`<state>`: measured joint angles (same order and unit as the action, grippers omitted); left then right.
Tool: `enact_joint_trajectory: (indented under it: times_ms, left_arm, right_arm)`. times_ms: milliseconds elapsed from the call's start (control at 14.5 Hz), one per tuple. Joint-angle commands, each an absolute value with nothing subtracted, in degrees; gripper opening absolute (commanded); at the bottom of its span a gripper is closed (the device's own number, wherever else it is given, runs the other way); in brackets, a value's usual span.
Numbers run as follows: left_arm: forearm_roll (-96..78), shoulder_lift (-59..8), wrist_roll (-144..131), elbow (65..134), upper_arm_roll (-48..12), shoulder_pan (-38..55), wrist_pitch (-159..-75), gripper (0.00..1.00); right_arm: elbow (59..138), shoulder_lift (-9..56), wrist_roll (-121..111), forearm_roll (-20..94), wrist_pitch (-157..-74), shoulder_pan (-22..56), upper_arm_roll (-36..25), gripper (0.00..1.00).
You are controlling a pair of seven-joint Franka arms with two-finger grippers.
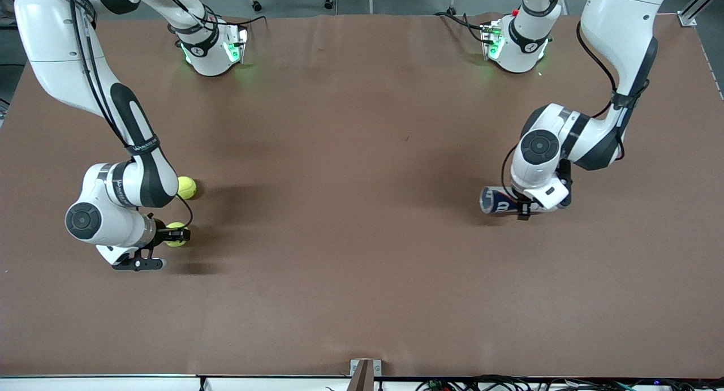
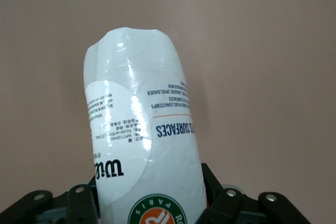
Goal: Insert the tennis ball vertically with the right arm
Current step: 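Lift the can upright with the left gripper while the right gripper lifts the ball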
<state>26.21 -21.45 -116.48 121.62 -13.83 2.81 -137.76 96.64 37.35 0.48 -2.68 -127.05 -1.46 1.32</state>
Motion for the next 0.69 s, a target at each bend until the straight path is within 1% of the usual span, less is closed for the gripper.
enact_joint_trajectory:
  times_ms: [0, 277, 484, 622]
  left_arm:
    - [20.2, -23.1, -114.8, 117.2, -17.7, 3.2, -137.4, 0.69]
    - [11.2, -29.8, -115.2, 107.2, -26.1, 3.3, -136.3, 0.69]
    - [7.4, -34.3, -115.0, 102.6, -31.7, 3.3, -136.6, 0.69]
    - [4.9, -38.8, -114.8, 98.2, -35.3, 3.3, -137.2, 0.69]
  right_arm:
    - [95.9, 32.9, 0.1, -2.9, -121.0, 0.3, 1.6, 0.44]
    - [93.5, 29.3, 1.0, -2.7, -111.6, 4.2, 1.7, 0.44]
    - [93.4, 24.4, 4.1, -2.0, -105.8, 7.5, 1.7, 0.45]
    - [93.4, 22.0, 9.3, -1.3, -102.3, 10.4, 1.7, 0.45]
